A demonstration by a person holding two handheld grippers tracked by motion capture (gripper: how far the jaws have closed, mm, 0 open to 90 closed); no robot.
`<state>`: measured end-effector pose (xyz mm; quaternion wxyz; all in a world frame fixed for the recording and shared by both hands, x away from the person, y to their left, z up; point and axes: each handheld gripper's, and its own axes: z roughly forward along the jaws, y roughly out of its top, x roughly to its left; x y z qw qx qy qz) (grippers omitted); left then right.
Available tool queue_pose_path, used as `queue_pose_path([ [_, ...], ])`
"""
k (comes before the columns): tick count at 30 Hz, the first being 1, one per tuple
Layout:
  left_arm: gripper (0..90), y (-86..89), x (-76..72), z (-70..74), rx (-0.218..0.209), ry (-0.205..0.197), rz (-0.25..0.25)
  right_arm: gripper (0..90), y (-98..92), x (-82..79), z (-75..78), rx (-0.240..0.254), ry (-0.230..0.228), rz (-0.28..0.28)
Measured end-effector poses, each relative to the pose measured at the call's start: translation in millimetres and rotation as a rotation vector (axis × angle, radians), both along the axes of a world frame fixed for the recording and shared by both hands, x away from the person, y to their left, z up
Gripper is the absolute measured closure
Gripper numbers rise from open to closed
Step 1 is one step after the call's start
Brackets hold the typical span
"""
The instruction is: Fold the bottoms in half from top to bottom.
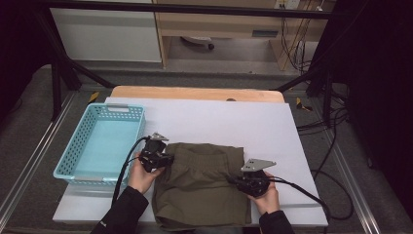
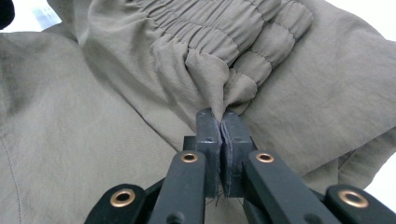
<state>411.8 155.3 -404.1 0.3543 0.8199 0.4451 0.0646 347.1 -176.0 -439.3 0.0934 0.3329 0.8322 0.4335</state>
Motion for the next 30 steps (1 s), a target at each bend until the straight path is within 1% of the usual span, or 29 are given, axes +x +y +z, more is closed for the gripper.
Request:
queue_pose_path([
  [2, 89.1, -0.5, 2.0, -1.5, -0.019, 0.012, -0.009, 87.9, 0.0, -0.1, -0.1, -0.001, -0.002, 0.0],
  [3, 89.1, -1.1, 2.0, -2.0, -0.019, 0.013, -0.013, 87.9, 0.1, -0.3, 0.0, 0.0, -0.001, 0.0],
  [6, 89.0, -2.0, -1.0, -1.7, -0.018, 0.007, -0.033, 87.9, 0.1, -0.5, 0.0, 0.003, -0.003, 0.001],
  [9, 89.0, -2.6, -7.1, -0.7, -0.027, -0.002, -0.058, 87.7, 0.1, -0.8, 0.0, 0.005, -0.001, 0.001],
  [10, 89.0, -2.9, -9.5, -0.2, -0.02, -0.003, -0.066, 87.6, 0.1, -0.9, 0.0, 0.005, -0.001, 0.001],
  [15, 89.1, -5.5, -22.4, 2.3, -0.015, -0.028, -0.087, 87.4, -0.1, -1.5, -0.2, 0.003, 0.0, 0.006],
  [16, 89.1, -5.3, -23.7, 3.3, -0.008, -0.034, -0.092, 87.3, -0.2, -1.5, -0.2, 0.002, -0.003, 0.007],
  [18, 89.1, -6.3, -27.0, 4.3, -0.008, -0.032, -0.099, 87.2, -0.2, -1.9, -0.1, 0.002, -0.001, 0.008],
  [24, 89.0, -7.5, -36.8, 4.4, -0.007, -0.046, -0.113, 85.5, -0.5, -3.0, 0.0, 0.0, -0.004, 0.01],
  [30, 89.1, -7.6, -48.4, 6.6, -0.004, -0.058, -0.139, 80.8, -1.5, -4.8, 1.4, 0.005, -0.01, 0.013],
])
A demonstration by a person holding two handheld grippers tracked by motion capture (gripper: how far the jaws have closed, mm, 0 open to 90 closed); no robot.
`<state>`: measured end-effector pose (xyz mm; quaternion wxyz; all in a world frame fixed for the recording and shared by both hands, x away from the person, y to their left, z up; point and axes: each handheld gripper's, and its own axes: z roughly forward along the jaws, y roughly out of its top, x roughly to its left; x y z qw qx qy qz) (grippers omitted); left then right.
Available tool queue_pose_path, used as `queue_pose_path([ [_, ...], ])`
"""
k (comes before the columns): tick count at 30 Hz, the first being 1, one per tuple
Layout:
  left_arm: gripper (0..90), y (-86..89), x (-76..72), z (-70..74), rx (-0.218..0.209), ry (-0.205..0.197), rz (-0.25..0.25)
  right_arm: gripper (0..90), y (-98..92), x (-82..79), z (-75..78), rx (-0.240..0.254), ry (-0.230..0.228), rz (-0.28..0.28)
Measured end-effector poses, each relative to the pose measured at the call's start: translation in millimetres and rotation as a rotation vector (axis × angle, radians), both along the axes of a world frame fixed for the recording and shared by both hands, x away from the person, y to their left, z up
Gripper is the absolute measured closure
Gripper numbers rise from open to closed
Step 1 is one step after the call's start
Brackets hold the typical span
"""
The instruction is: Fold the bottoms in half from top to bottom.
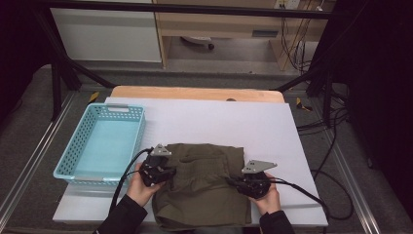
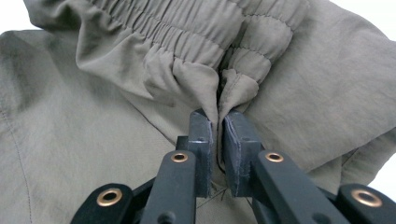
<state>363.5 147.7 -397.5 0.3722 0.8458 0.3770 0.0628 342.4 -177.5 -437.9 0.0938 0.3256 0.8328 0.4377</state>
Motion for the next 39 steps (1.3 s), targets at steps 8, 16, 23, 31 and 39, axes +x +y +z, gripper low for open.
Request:
queue_pose_path([
  [8, 89.1, -4.7, -12.9, 1.9, 0.035, -0.028, -0.028, 69.9, -3.4, -4.7, 5.7, 0.015, -0.023, -0.001],
  [16, 89.1, -2.2, -26.5, -0.4, 0.046, -0.027, -0.053, 74.5, -14.5, -8.3, 17.9, 0.04, -0.048, -0.021],
  [23, 89.1, -1.1, -37.8, -5.9, 0.052, -0.014, -0.073, 90.0, -23.9, -4.9, 20.3, 0.065, -0.047, -0.101],
  [31, 89.1, 0.8, -50.2, -14.7, 0.073, 0.011, -0.107, 90.0, -16.3, -1.2, 21.1, 0.069, -0.039, -0.113],
  [39, 89.1, 1.7, -43.7, -6.5, 0.052, 0.01, -0.067, 90.0, 6.0, -9.7, 18.2, 0.06, 0.0, -0.038],
])
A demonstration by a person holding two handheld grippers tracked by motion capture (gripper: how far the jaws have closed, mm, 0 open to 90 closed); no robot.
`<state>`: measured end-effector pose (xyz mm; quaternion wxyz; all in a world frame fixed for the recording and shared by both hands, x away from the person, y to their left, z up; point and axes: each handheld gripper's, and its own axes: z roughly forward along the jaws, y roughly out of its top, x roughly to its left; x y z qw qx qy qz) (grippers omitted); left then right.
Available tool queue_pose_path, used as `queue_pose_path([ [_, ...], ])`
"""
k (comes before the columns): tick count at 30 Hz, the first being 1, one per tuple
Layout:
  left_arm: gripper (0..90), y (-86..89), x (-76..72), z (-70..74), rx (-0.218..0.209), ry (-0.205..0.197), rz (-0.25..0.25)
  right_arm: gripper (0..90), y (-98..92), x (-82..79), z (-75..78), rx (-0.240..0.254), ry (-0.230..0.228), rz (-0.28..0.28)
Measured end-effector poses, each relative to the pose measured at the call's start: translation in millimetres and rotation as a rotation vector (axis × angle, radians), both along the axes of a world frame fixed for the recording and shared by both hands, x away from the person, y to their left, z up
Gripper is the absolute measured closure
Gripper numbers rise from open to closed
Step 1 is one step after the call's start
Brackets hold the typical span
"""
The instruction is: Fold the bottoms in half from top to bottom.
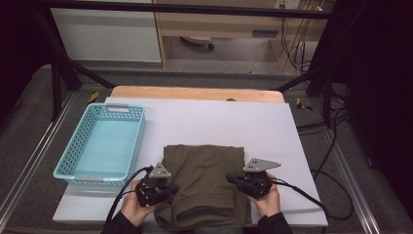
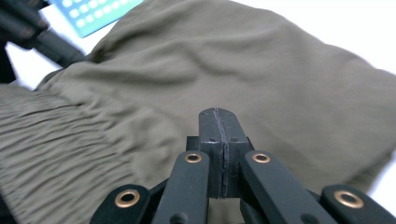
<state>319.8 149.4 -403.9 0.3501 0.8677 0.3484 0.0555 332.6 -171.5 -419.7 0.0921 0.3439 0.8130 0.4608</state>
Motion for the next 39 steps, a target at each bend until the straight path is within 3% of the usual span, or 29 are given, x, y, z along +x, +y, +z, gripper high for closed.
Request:
queue_pose_path([
  [4, 89.0, -8.0, -1.5, -2.9, -0.004, 0.005, -0.013, 90.0, 5.9, -8.0, -7.1, -0.016, 0.034, 0.023],
  [9, 89.0, -16.9, -7.9, -15.5, 0.032, 0.024, -0.04, 90.0, 12.9, -16.5, -18.9, -0.038, 0.066, 0.061],
  [17, 89.1, -23.8, -16.9, -23.0, 0.078, 0.017, -0.065, 90.0, 11.5, -30.0, -30.0, -0.051, 0.09, 0.082],
  [25, 87.7, -23.0, -18.2, -22.5, 0.092, -0.002, -0.075, 90.0, 12.2, -29.7, -34.7, -0.06, 0.112, 0.086],
  [28, 78.7, -16.4, -15.8, -17.1, 0.08, -0.018, -0.058, 89.0, 11.0, -29.1, -31.7, -0.05, 0.099, 0.087],
  [31, 65.1, -4.6, -9.0, -8.1, 0.062, -0.039, -0.027, 78.3, 7.4, -25.9, -25.2, -0.032, 0.076, 0.068],
  [35, 46.4, 9.2, 4.7, 0.4, 0.016, -0.042, 0.011, 59.6, 0.0, -16.8, -13.6, -0.02, 0.023, 0.03],
  [39, 30.1, 18.0, 19.7, 9.2, -0.007, -0.079, 0.062, 38.3, -8.9, -4.1, -3.5, -0.014, -0.022, -0.015],
])
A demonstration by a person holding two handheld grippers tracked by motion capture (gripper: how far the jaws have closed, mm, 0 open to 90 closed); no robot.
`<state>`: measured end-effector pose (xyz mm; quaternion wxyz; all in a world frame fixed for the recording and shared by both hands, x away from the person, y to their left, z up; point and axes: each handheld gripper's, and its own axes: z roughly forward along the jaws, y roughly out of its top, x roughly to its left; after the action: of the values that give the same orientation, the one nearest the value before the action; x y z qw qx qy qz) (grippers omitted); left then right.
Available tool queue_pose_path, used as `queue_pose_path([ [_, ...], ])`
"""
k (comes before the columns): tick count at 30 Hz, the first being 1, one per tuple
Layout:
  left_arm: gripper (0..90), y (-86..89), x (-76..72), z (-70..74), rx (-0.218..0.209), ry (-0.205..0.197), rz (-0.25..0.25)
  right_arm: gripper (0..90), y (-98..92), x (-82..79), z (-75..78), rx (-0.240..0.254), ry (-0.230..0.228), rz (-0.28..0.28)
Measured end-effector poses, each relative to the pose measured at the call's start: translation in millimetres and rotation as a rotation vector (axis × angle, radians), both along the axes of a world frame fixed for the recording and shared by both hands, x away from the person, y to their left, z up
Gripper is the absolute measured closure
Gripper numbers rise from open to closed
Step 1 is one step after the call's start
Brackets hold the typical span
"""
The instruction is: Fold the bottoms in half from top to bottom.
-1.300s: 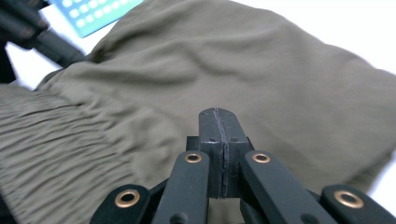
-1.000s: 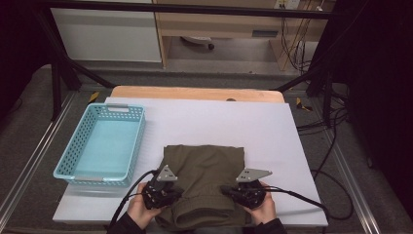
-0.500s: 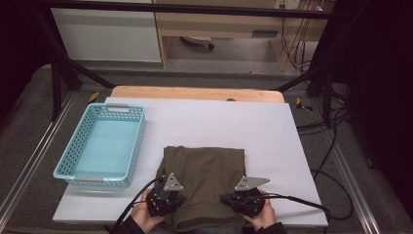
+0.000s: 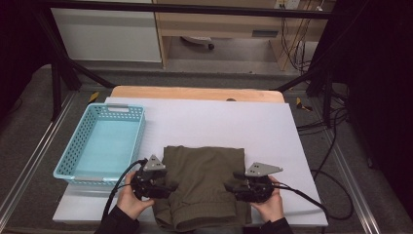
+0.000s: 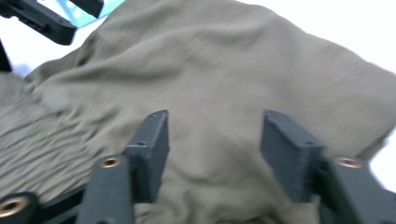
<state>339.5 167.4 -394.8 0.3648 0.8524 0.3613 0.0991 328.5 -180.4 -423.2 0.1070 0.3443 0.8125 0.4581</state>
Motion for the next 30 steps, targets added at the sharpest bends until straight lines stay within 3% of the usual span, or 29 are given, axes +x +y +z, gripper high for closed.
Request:
queue_pose_path([
  [2, 25.2, 1.4, 7.0, 2.9, 0.001, -0.017, 0.02, 28.7, -3.7, 9.3, 3.0, -0.001, -0.007, -0.021],
  [5, 16.3, 0.6, 23.7, 4.3, -0.003, 0.011, 0.061, 20.6, -8.2, 24.9, 4.4, -0.026, -0.007, -0.058],
  [9, 11.7, -1.2, 44.5, 1.7, 0.016, 0.041, 0.085, 15.5, -15.2, 45.3, 2.5, -0.037, -0.004, -0.11],
  [13, 12.2, -1.4, 62.4, -4.0, 0.036, 0.057, 0.125, 16.5, -23.1, 65.7, -2.3, -0.046, 0.015, -0.167],
  [16, 17.6, -1.2, 71.3, -10.0, 0.063, 0.046, 0.173, 19.4, -28.3, 81.3, -6.9, -0.048, 0.028, -0.201],
  [17, 19.3, -1.8, 74.7, -11.7, 0.061, 0.059, 0.188, 20.6, -28.5, 84.3, -8.1, -0.045, 0.034, -0.211],
  [23, 36.0, -6.0, 85.8, -23.1, 0.064, 0.095, 0.206, 24.1, -24.3, 101.4, -21.9, -0.069, 0.077, -0.229],
  [30, 46.0, 0.0, 95.9, -39.4, 0.006, 0.153, 0.194, 32.8, -19.5, 104.6, -32.3, -0.086, 0.098, -0.204],
])
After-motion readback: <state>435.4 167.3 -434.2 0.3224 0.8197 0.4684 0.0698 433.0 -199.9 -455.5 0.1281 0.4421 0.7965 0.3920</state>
